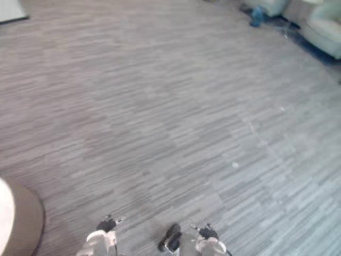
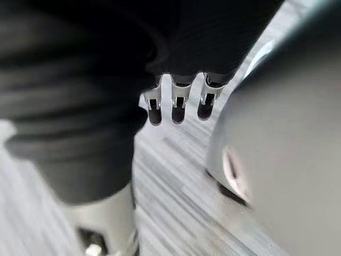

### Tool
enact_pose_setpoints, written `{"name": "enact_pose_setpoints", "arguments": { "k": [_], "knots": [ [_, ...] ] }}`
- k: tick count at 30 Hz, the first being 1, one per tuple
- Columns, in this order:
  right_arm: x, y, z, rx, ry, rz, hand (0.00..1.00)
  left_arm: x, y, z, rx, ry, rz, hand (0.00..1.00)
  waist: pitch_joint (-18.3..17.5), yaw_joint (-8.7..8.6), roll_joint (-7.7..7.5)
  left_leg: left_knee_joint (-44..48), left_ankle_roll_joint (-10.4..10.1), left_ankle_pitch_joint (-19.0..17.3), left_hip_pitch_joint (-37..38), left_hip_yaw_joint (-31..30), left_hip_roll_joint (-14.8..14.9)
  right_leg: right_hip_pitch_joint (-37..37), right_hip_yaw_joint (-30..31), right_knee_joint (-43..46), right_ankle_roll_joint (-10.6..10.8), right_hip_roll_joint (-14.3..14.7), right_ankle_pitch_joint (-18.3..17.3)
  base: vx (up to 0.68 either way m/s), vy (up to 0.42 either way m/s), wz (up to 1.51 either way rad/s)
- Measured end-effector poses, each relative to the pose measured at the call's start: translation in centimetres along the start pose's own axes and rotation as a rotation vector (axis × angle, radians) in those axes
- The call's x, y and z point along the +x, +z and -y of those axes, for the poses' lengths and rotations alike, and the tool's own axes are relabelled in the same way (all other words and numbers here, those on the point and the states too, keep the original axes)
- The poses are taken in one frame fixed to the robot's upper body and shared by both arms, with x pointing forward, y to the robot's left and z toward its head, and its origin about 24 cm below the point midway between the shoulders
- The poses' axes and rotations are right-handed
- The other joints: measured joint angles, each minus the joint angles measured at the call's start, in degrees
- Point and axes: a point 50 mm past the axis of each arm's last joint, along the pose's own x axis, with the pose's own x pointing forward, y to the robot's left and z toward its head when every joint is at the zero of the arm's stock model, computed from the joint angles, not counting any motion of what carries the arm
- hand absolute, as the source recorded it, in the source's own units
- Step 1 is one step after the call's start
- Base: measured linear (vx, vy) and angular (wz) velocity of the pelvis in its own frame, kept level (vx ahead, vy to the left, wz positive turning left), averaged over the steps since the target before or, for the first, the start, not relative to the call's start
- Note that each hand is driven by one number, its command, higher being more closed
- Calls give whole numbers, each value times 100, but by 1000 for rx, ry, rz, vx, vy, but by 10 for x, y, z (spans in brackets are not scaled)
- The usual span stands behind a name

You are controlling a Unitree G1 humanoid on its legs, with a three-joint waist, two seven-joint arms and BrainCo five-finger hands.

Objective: Pick up cushions and gather them together orderly.

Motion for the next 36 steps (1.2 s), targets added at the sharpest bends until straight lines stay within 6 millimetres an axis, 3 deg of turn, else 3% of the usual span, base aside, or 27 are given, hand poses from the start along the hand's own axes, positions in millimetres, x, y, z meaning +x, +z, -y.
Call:
{"name": "enact_pose_setpoints", "arguments": {
  "k": [1,2,3,4,6,9,11,12,13,14,16,17,18,20,21,23,25,26,27,28,29,30,31,32,34,35,36],
  "knots": [
    [0,0,2,-3,-4,0,0,0,0,1,-3,-3,2,0,9,24,33,508,32,141,-161,-109,126,128,99,-95,6,78,-18,428,-101,-112],
    [0,0,2,-20,-3,-3,0,-1,-1,3,-9,-9,9,0,30,86,94,2037,335,231,-771,-663,362,415,431,-273,21,266,-98,452,-11,-132],
    [0,1,-1,-28,-1,1,0,-1,2,8,-12,-25,16,0,80,95,70,2828,417,-38,-1303,-1021,386,614,754,-285,37,303,-193,365,11,-138],
    [0,1,-2,-29,0,-1,0,-1,2,9,-11,-29,17,0,97,100,35,2917,397,-118,-1474,-1108,369,684,869,-309,64,301,-210,413,48,-130],
    [-1,-3,-7,-18,5,-15,0,-1,13,13,-1,-44,61,0,151,193,-57,2307,368,-384,-2139,-1352,263,1036,1445,-471,186,257,-278,392,83,-131],
    [-1,-5,-6,-9,-3,-20,0,-1,17,18,4,-52,82,0,149,234,-67,862,326,-369,-2467,-1946,-74,1180,1944,-512,393,182,-385,244,142,-96],
    [-2,-10,-3,5,-10,-34,0,-2,14,20,7,-56,80,0,-2,301,16,-442,219,-100,-2521,-2730,-394,1187,2479,-486,669,185,-547,377,339,-135],
    [-2,-11,-2,10,-13,-36,0,-4,9,19,5,-52,69,0,-97,330,37,-418,67,229,-2437,-2889,-528,1183,2774,-409,806,150,-639,615,422,-138],
    [-6,-22,-4,19,-9,-64,0,-3,7,9,26,-26,60,0,-271,269,-248,-437,162,11,-2240,-2376,-634,1168,3152,-229,931,-110,-702,560,343,-118],
    [-6,-23,-4,19,-7,-67,0,-3,6,9,30,-25,56,0,-288,281,-282,-428,182,-57,-2174,-2269,-642,1113,3218,-87,947,-149,-692,511,298,-125],
    [-6,-23,-8,12,6,-66,0,-2,6,8,39,-27,52,0,-282,324,-329,-496,328,-292,-1813,-1778,-643,579,3462,1061,1270,-281,-521,241,188,-111],
    [-5,-17,-9,10,14,-42,0,-2,4,9,42,-28,38,0,-221,304,-281,-592,400,-401,-1524,-1556,-648,16,3511,2158,1725,-360,-235,293,222,-97],
    [-5,-13,-9,11,14,-21,0,-2,5,10,56,-33,38,0,-148,247,-272,-841,427,-474,-1081,-1383,-685,-370,3256,3089,1768,-484,-196,344,250,-75],
    [-5,-10,-7,10,10,-15,0,-2,6,12,68,-40,37,0,-146,188,-274,-1181,404,-509,-701,-1286,-686,-621,2581,3260,1511,-643,-312,299,131,-27],
    [-4,-10,-6,22,5,-16,0,-2,5,12,69,-40,32,0,-140,170,-269,-1497,390,-502,-405,-1219,-686,-700,2117,2867,1332,-679,-416,282,53,-15],
    [-3,-6,-4,46,-4,-9,0,-1,4,10,71,-35,23,0,-136,65,-249,-1778,359,-507,-168,-1190,-681,-850,1727,2066,1233,-648,-434,363,-31,-6],
    [0,2,-1,65,-17,4,0,0,5,9,87,-35,21,0,-77,-47,-147,-1976,282,-510,-45,-1192,-617,-1086,1691,1120,998,-407,-179,416,-105,3],
    [0,-2,4,68,-33,-13,0,0,4,6,113,-32,18,0,-85,-63,-162,-1951,266,-515,-21,-1283,-623,-1109,1830,388,812,-223,325,369,-134,10],
    [0,-4,12,74,-53,-25,0,1,3,4,115,-29,10,0,-70,-78,-135,-1826,198,-556,36,-1425,-592,-1043,1905,341,594,-138,582,700,-277,-4],
    [1,-3,22,79,-85,-32,0,-1,-5,8,81,-34,-13,0,-34,-32,97,-1001,-23,-431,-111,-1582,-375,-763,1856,315,508,-1,385,825,-369,-28],
    [1,-1,21,72,-80,-22,0,-2,-5,5,36,-17,-10,0,12,-39,184,759,-90,95,-738,-1792,-236,-384,1945,223,472,81,141,812,-352,-42],
    [1,-1,20,66,-76,-21,0,-2,-4,5,23,-14,-4,0,35,-17,214,1339,-74,442,-986,-1824,-156,-207,1978,139,441,116,85,568,-221,-51],
    [1,4,17,49,-65,-5,0,-3,-5,5,10,-13,-2,0,99,35,229,2454,-12,614,-1435,-1842,8,194,2130,-83,401,207,-18,443,-95,-63],
    [1,4,13,34,-52,-2,0,-3,-2,4,-2,-15,21,0,128,85,218,3043,116,348,-1834,-1746,30,620,2321,-309,380,227,-126,431,-73,-69],
    [1,5,9,18,-41,0,0,-3,2,4,-12,-15,38,0,131,162,193,3001,170,168,-2210,-1573,-5,932,2485,-565,376,183,-243,329,-34,-58],
    [1,4,8,10,-37,-2,0,-3,5,4,-20,-16,53,0,131,199,191,2525,243,37,-2580,-1367,-65,1237,2606,-861,407,154,-286,514,6,-58],
    [2,5,9,30,-44,-5,0,-4,7,3,-25,-13,65,0,120,247,181,1345,244,3,-2775,-1231,-231,1486,2689,-1129,513,97,-270,530,25,-50]
  ]
}}
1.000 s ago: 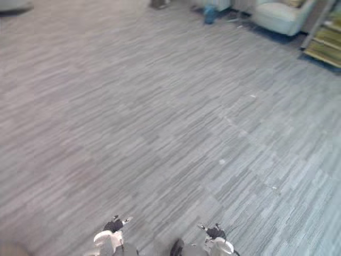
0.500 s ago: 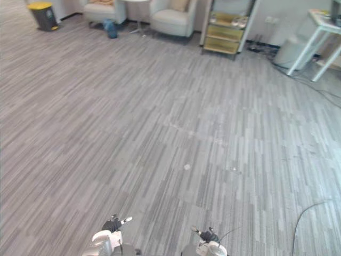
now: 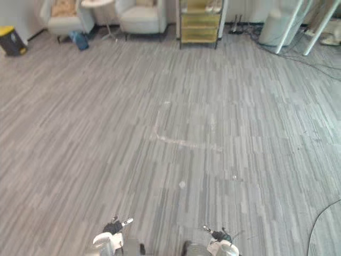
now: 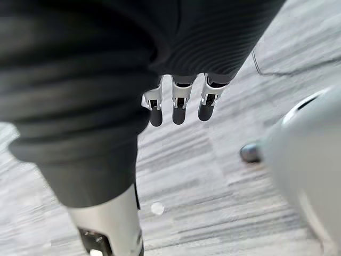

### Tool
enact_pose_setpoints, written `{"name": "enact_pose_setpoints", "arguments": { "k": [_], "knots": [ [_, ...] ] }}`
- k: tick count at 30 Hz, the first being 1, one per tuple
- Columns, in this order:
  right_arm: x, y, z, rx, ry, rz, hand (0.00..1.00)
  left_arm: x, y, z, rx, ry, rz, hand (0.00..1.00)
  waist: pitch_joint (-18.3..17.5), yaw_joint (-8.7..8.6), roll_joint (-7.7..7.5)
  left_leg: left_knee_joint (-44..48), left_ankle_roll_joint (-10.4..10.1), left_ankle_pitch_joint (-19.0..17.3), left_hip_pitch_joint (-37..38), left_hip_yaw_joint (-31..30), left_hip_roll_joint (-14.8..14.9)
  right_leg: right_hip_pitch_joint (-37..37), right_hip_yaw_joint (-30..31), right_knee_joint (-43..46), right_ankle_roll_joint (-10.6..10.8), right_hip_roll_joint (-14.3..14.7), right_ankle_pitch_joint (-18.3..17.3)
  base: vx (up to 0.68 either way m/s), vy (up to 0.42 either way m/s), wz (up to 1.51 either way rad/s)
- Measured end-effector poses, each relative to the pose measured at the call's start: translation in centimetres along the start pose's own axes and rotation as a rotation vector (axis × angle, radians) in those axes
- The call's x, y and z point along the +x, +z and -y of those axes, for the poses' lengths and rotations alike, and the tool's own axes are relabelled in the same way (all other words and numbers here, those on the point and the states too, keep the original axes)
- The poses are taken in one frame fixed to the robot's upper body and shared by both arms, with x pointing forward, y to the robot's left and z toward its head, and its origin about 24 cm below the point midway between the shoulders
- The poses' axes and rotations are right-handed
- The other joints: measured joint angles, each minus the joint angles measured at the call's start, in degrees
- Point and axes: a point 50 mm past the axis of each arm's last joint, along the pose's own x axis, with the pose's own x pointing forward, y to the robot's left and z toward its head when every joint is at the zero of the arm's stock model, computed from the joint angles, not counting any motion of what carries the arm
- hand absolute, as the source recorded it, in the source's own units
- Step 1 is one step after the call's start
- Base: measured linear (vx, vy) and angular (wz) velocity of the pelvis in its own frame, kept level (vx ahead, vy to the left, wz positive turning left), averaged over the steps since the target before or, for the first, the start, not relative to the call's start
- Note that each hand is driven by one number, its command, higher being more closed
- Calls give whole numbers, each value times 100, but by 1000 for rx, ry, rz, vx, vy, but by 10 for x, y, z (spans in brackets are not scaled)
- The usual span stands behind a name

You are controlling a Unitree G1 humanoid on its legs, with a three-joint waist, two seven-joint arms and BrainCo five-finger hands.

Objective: Pick up cushions and gather them together orderly.

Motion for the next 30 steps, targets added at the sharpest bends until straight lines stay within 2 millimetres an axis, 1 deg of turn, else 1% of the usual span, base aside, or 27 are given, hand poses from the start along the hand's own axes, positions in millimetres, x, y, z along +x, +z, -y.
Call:
{"name": "enact_pose_setpoints", "arguments": {
  "k": [1,2,3,4,5,6,7,9,10,11,13,14,15,16,17,18,19,20,21,22,23,24,25,26,27,29,30],
  "knots": [
    [0,1,0,5,-2,-1,0,0,0,0,-3,0,3,0,1,48,2,-728,-19,36,-20,47,-95,101,70,-101,61,-21,-29,605,68,-43],
    [0,1,2,12,-9,-2,0,0,-1,-1,-2,3,0,0,-9,65,15,-1710,-34,237,-75,8,-267,288,113,-284,115,-40,-72,580,114,-41],
    [1,2,4,15,-16,1,0,-1,-2,-3,-2,6,-3,0,-26,90,36,-2787,-80,678,-108,-130,-423,563,204,-507,229,-38,-162,614,148,-38],
    [1,2,5,14,-17,0,0,-1,-2,-4,-1,8,-2,0,-32,110,9,-2882,-57,963,-129,-203,-478,652,255,-561,269,-53,-203,666,179,-64],
    [0,-4,7,11,-24,-23,0,-2,-5,-10,9,23,-13,0,-156,178,-137,-2844,278,1338,-72,-323,-659,766,466,-569,313,-172,-265,716,175,-41],
    [0,-8,4,7,-16,-38,0,-1,-5,-15,19,34,-19,0,-289,146,-310,-2715,522,1162,-54,-238,-782,600,513,-176,369,-389,-203,723,175,-33],
    [0,-10,5,8,-19,-45,0,-1,-4,-15,19,34,-16,0,-296,147,-365,-2572,561,1015,-24,-176,-798,504,592,162,442,-421,-172,732,177,-6],
    [-2,-16,4,-3,-14,-63,0,-1,-3,-19,25,41,-16,0,-258,193,-488,-2493,648,666,528,-66,-906,61,756,1972,1023,-557,84,601,155,-21],
    [-3,-18,2,-18,-5,-67,0,-1,-5,-18,33,38,-27,0,-244,151,-485,-2542,726,471,985,-86,-929,-415,782,3364,1499,-586,394,590,136,-16],
    [-3,-19,0,-38,3,-66,0,-2,-8,-15,36,29,-35,0,-215,90,-413,-2695,718,345,1483,-146,-912,-730,614,4195,1375,-588,312,556,125,-16],
    [-4,-17,2,-60,7,-41,0,-2,-8,-6,35,6,-35,0,-254,57,-272,-3038,713,193,2106,-80,-809,-1338,130,4546,1083,-644,117,592,75,-19],
    [-4,-11,2,-58,8,-14,0,-1,-7,-2,33,-2,-37,0,-193,42,-158,-3301,697,119,2505,-84,-748,-1646,-264,4327,837,-679,-28,663,0,-12],
    [-4,-11,3,-50,4,-10,0,0,-7,-1,37,-4,-43,0,-173,-51,-186,-3487,712,80,2822,-127,-703,-1941,-522,3756,690,-638,-111,458,-58,5],
    [-4,-11,5,-48,1,-11,0,1,-7,-1,40,-5,-45,0,-168,-91,-196,-3487,735,44,2881,-177,-681,-2039,-558,3432,678,-598,-97,349,-86,26],
    [-4,-12,7,-41,-7,-12,0,1,-8,-2,56,-6,-51,0,-155,-180,-215,-3485,719,-29,2931,-290,-644,-2149,-515,2738,671,-469,9,418,-193,66],
    [-4,-16,11,-2,-23,-27,0,1,-7,-5,84,-8,-51,0,-154,-325,-298,-3482,618,-159,3020,-540,-676,-2199,-245,1623,694,-350,424,432,-219,89],
    [-4,-20,17,16,-46,-44,0,1,-9,-6,93,-9,-57,0,-157,-384,-362,-3478,469,-344,3135,-747,-743,-2207,23,1088,655,-291,839,556,-305,101],
    [-6,-28,30,35,-83,-76,0,0,-15,-2,80,-15,-79,0,-162,-411,-312,-3451,307,-588,3357,-1021,-687,-2249,215,1384,418,-158,1167,497,-254,61],
    [-5,-27,37,31,-99,-82,0,-2,-21,-1,71,-14,-95,0,-229,-356,-168,-3236,306,-582,3311,-1123,-597,-2241,137,1545,385,-144,920,492,-264,41],
    [-5,-25,37,33,-100,-77,0,-4,-24,-2,56,-9,-98,0,-243,-326,-101,-2891,301,-585,3154,-1207,-533,-2204,59,1603,360,-180,785,365,-194,36],
    [-5,-24,38,38,-104,-73,0,-4,-25,-2,41,-3,-101,0,-238,-351,-34,-1978,261,-569,2746,-1333,-479,-2065,-76,1586,351,-214,606,436,-271,71],
    [-5,-23,43,40,-118,-67,0,-4,-20,2,19,-7,-83,0,-199,-390,104,-393,-205,-246,2022,-1374,-283,-1715,-315,1414,280,-187,463,440,-258,84],
    [-5,-21,44,35,-122,-62,0,-3,-18,4,3,-8,-72,0,-136,-367,116,538,-350,139,1595,-1328,-75,-1409,-475,1266,222,-151,388,539,-279,70],
    [-5,-21,44,28,-121,-60,0,-3,-15,5,-1,-11,-60,0,-119,-313,127,1052,-341,225,1375,-1217,80,-1169,-531,1172,181,-121,328,444,-177,34],
    [-6,-25,42,10,-114,-71,0,-3,-11,5,-1,-14,-38,0,-93,-216,90,1455,-234,152,1157,-906,224,-783,-567,973,150,-120,283,464,-174,13],
    [-5,-21,30,7,-78,-53,0,-4,-8,5,-2,-20,-22,0,-101,-164,-5,1396,-34,3,798,-437,238,-342,-620,579,156,-215,282,335,-98,2],
    [-4,-16,20,16,-54,-37,0,-3,-7,7,-2,-26,-16,0,-101,-150,-15,853,57,-133,518,-129,230,-17,-627,257,221,-260,298,273,-30,-2]
  ]
}}
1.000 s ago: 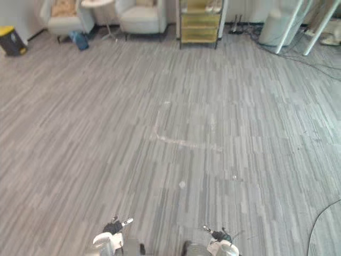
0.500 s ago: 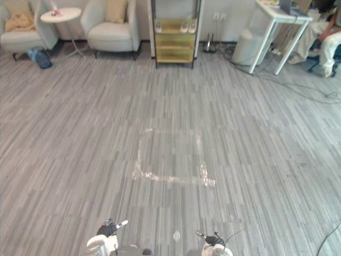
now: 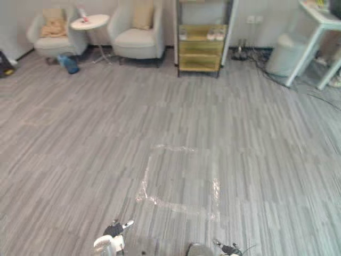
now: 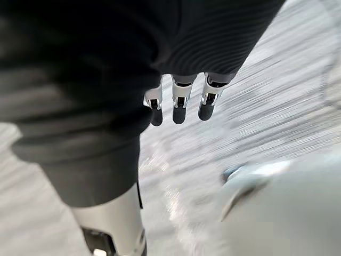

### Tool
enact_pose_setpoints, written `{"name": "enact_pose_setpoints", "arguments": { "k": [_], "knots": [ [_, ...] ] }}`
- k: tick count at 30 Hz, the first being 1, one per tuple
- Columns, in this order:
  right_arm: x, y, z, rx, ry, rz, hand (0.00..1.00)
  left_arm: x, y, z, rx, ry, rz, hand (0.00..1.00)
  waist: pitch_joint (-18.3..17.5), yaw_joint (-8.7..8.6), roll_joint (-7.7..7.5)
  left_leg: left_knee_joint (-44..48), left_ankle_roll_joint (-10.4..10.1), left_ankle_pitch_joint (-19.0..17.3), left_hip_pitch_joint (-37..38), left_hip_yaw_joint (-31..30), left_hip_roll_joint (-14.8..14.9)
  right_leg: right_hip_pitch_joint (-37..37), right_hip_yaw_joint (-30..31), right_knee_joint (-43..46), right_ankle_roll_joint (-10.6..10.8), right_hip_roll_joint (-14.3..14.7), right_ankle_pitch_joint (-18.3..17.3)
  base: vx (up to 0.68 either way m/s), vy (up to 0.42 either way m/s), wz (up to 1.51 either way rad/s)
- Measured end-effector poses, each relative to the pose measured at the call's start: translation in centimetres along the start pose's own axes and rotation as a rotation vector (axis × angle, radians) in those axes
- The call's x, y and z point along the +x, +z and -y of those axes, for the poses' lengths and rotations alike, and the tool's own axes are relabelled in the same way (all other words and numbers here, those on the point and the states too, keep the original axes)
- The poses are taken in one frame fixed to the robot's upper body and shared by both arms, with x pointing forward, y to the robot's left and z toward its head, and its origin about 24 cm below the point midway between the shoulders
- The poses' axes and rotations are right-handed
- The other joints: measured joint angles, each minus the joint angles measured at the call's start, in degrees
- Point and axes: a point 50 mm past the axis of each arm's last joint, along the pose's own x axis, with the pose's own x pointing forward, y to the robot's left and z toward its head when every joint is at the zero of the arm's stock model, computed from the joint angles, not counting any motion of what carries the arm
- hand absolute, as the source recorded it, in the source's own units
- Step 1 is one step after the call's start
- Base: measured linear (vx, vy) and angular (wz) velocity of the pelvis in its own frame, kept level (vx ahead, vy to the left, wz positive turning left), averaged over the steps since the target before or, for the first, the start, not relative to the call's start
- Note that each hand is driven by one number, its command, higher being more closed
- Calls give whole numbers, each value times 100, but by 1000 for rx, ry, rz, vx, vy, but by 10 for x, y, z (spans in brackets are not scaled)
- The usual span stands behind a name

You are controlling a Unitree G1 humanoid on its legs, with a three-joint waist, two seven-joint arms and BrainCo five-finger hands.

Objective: Pick up cushions and gather them together orderly.

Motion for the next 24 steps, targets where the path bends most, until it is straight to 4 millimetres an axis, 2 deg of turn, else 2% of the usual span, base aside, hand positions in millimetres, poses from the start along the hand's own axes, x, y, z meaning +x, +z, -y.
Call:
{"name": "enact_pose_setpoints", "arguments": {
  "k": [1,3,4,5,6,7,8,9,11,12,14,15,16,18,19,20,21,22,24],
  "knots": [
    [0,1,-3,3,8,1,0,0,1,0,0,-1,2,0,1,0,-1,-293,-11,-15,-24,93,-21,85,-10,-96,30,-15,4,351,-6,2],
    [0,-1,-7,7,17,-7,0,0,0,2,12,-9,-1,0,-13,8,-7,-1962,-8,88,14,277,-277,372,-96,-363,138,-96,-31,350,54,15],
    [0,-1,-5,6,15,-8,0,0,-1,4,22,-16,-5,0,-37,24,29,-3114,-7,447,53,120,-454,456,-115,-459,268,-96,-102,443,186,5],
    [0,-2,-4,5,9,-16,0,1,0,3,32,-16,-4,0,-40,97,-35,-3454,105,1062,100,-123,-646,502,-19,-512,366,-110,-166,402,164,1],
    [-1,-6,-6,4,15,-29,0,1,2,2,42,-14,0,0,-128,102,-167,-3562,125,1010,128,-86,-787,524,43,-575,358,-197,-169,509,172,4],
    [-1,-9,-9,5,23,-38,0,3,4,-3,57,-3,-1,0,-164,95,-307,-3572,290,880,130,-68,-926,491,112,-474,367,-338,-165,427,100,8],
    [-2,-11,-9,-3,23,-45,0,4,6,-4,60,-2,1,0,-116,94,-378,-3406,379,732,252,-20,-964,362,291,80,404,-450,-185,417,117,0],
    [-2,-13,-8,-8,23,-48,0,4,6,-4,62,-2,0,0,-115,109,-387,-3379,388,632,373,20,-974,183,420,651,471,-512,-216,387,147,-16],
    [-3,-12,-11,-37,46,-34,0,4,7,-4,90,-11,-3,0,-75,85,-391,-3356,391,240,920,113,-1042,-773,792,3162,897,-771,13,425,145,-17],
    [-3,-10,-10,-41,44,-24,0,3,3,-4,93,-11,-15,0,-64,29,-366,-3432,366,65,1336,125,-1052,-1125,714,3965,922,-841,22,409,98,-9],
    [-3,-10,-10,-45,45,-22,0,3,1,-3,101,-14,-24,0,-68,-14,-372,-3627,349,-5,1659,135,-1043,-1370,490,4192,851,-863,-27,415,37,2],
    [-3,-8,-9,-38,43,-17,0,3,-2,-2,109,-18,-35,0,-64,-78,-348,-3989,336,-6,2102,136,-996,-1663,37,3954,738,-839,-243,355,0,4],
    [-2,-8,-9,-34,41,-15,0,3,-3,-2,115,-20,-38,0,-71,-95,-334,-4048,330,-7,2173,138,-974,-1722,-62,3809,697,-816,-278,400,-44,3],
    [-2,-4,-8,-16,35,-2,0,3,-3,-2,133,-24,-42,0,-48,-127,-270,-4184,201,-80,2418,111,-812,-1939,-453,2690,535,-568,-267,394,-106,4],
    [-1,-4,-8,-12,33,-3,0,3,-3,-3,141,-24,-44,0,-45,-133,-265,-4191,144,-115,2443,86,-760,-1995,-462,2217,429,-442,-175,456,-192,13],
    [-1,-3,-8,-3,31,-5,0,3,-4,-6,148,-17,-50,0,-11,-147,-271,-4209,78,-160,2528,-2,-696,-2012,-355,1360,298,-191,167,582,-305,31],
    [-1,-6,-5,-1,25,-18,0,3,-6,-12,168,-5,-60,0,22,-186,-353,-4207,10,-213,2690,-224,-754,-1877,29,495,-16,55,1069,579,-305,27],
    [0,-3,-1,-4,14,-11,0,4,-7,-10,168,-11,-66,0,35,-209,-239,-4206,-34,-246,2750,-283,-658,-1790,-26,514,-31,138,1081,482,-231,9],
    [3,6,7,-5,-8,2,0,1,-15,-4,164,-30,-87,0,50,-152,80,-3734,-37,-240,2689,-552,-467,-1689,24,612,-98,324,798,333,-166,-23]
  ]
}}
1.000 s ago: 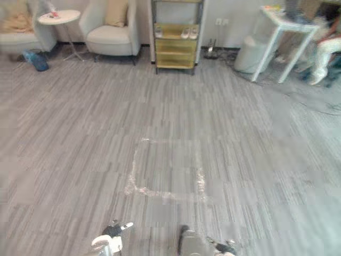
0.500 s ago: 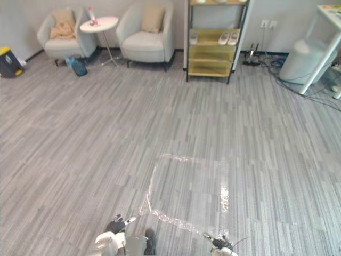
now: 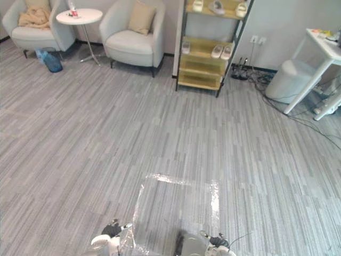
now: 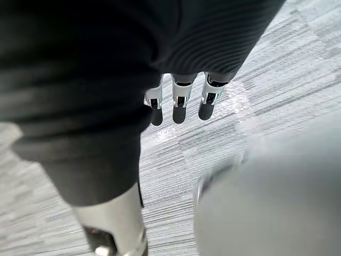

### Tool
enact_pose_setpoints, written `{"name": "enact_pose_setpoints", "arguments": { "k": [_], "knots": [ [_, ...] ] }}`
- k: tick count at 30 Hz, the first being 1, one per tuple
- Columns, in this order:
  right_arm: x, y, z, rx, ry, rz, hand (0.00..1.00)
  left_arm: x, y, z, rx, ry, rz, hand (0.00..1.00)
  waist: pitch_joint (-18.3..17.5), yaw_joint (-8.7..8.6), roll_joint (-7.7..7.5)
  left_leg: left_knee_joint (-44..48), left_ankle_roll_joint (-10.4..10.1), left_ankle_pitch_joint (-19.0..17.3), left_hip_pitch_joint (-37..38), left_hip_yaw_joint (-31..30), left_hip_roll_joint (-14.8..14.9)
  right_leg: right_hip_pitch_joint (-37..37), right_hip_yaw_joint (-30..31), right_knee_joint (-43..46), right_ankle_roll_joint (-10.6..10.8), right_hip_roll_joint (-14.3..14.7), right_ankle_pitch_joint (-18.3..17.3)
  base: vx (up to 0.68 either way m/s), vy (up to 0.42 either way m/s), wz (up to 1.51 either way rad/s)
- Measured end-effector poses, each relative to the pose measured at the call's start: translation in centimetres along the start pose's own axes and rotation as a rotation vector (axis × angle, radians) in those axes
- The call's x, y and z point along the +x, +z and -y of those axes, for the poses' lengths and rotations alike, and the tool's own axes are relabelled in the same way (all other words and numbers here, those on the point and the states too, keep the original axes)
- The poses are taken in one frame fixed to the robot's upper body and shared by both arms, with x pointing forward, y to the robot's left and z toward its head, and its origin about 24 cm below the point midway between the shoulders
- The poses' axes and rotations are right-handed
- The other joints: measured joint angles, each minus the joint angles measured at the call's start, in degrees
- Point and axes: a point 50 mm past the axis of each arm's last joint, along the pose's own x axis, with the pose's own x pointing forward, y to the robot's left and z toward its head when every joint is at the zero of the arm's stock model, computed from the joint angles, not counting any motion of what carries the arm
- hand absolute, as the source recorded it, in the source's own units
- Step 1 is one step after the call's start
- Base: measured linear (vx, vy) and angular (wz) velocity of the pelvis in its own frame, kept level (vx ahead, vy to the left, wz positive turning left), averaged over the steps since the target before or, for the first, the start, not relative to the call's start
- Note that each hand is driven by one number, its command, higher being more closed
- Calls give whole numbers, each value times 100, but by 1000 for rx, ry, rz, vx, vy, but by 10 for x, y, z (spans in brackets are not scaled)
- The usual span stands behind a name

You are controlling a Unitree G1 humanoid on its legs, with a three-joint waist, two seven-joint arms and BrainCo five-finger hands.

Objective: Pick up cushions and gather them together orderly.

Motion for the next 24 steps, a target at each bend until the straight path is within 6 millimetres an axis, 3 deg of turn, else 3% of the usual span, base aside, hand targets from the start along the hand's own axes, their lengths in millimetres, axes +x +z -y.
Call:
{"name": "enact_pose_setpoints", "arguments": {
  "k": [2,4,5,7,9,10,12,13,14,17,19,20,22,24],
  "knots": [
    [0,-1,3,12,-10,-9,0,0,-2,3,-28,-9,-6,0,0,1,78,918,-245,153,-327,-179,84,163,12,51,-61,57,-252,367,-242,-10],
    [-1,-4,3,0,-8,-7,0,0,3,2,-74,3,13,0,38,-6,48,2651,-405,747,-1034,-449,172,497,5,-2,-108,70,-488,335,-203,1],
    [-1,-4,-1,-21,5,-8,0,0,7,0,-81,8,30,0,76,40,9,3762,-341,990,-1527,-420,311,801,15,-70,-203,97,-630,267,-114,2],
    [-2,-9,-3,-23,10,-21,0,0,12,-1,-80,6,57,0,98,76,-26,4401,-129,594,-2019,-328,384,1232,11,-196,-230,109,-764,281,-90,-4],
    [-3,-10,-7,-17,19,-26,0,0,15,-1,-80,5,70,0,94,97,-72,3799,-15,270,-2303,-31,330,1544,81,-419,-165,61,-807,234,-29,-20],
    [-2,-9,-8,-15,21,-22,0,0,16,0,-78,3,75,0,86,98,-83,3057,-23,202,-2398,45,198,1630,116,-506,-98,11,-828,255,46,-17],
    [-3,-9,-7,-10,19,-18,0,-1,17,4,-70,-9,78,0,69,104,-66,1258,-23,363,-2293,-40,-134,1752,174,-584,53,-55,-914,274,93,-8],
    [-3,-11,-3,-13,9,-23,0,-1,16,6,-70,-13,75,0,30,108,-9,444,-42,776,-2249,-277,-237,1770,209,-582,165,-14,-985,302,148,-17],
    [-4,-16,-3,-5,6,-42,0,0,16,4,-64,-9,74,0,-25,152,-123,298,95,1043,-2129,-365,-414,1791,393,-560,274,-96,-1055,378,159,-19],
    [-6,-24,-10,-12,24,-65,0,0,16,-5,-50,9,69,0,-124,216,-404,199,353,828,-1833,29,-627,1820,658,-299,420,-409,-1140,342,126,-38],
    [-6,-23,-12,-24,32,-62,0,0,16,-4,-51,6,68,0,-116,251,-382,187,430,734,-1649,112,-655,1757,736,84,438,-460,-1149,231,141,-42],
    [-6,-19,-13,-36,43,-44,0,0,15,-4,-52,5,65,0,-115,285,-360,167,476,647,-1463,189,-682,1574,818,704,513,-520,-1157,198,160,-33],
    [-7,-19,-12,-48,44,-33,0,0,12,-4,-53,6,57,0,-110,302,-338,60,585,543,-1141,204,-763,1133,897,1883,809,-702,-1108,188,127,-6],
    [-7,-20,-11,-54,41,-35,0,-1,9,-6,-54,11,48,0,-134,303,-306,-20,614,506,-965,156,-777,985,762,2190,813,-816,-1158,111,41,19]
  ]
}}
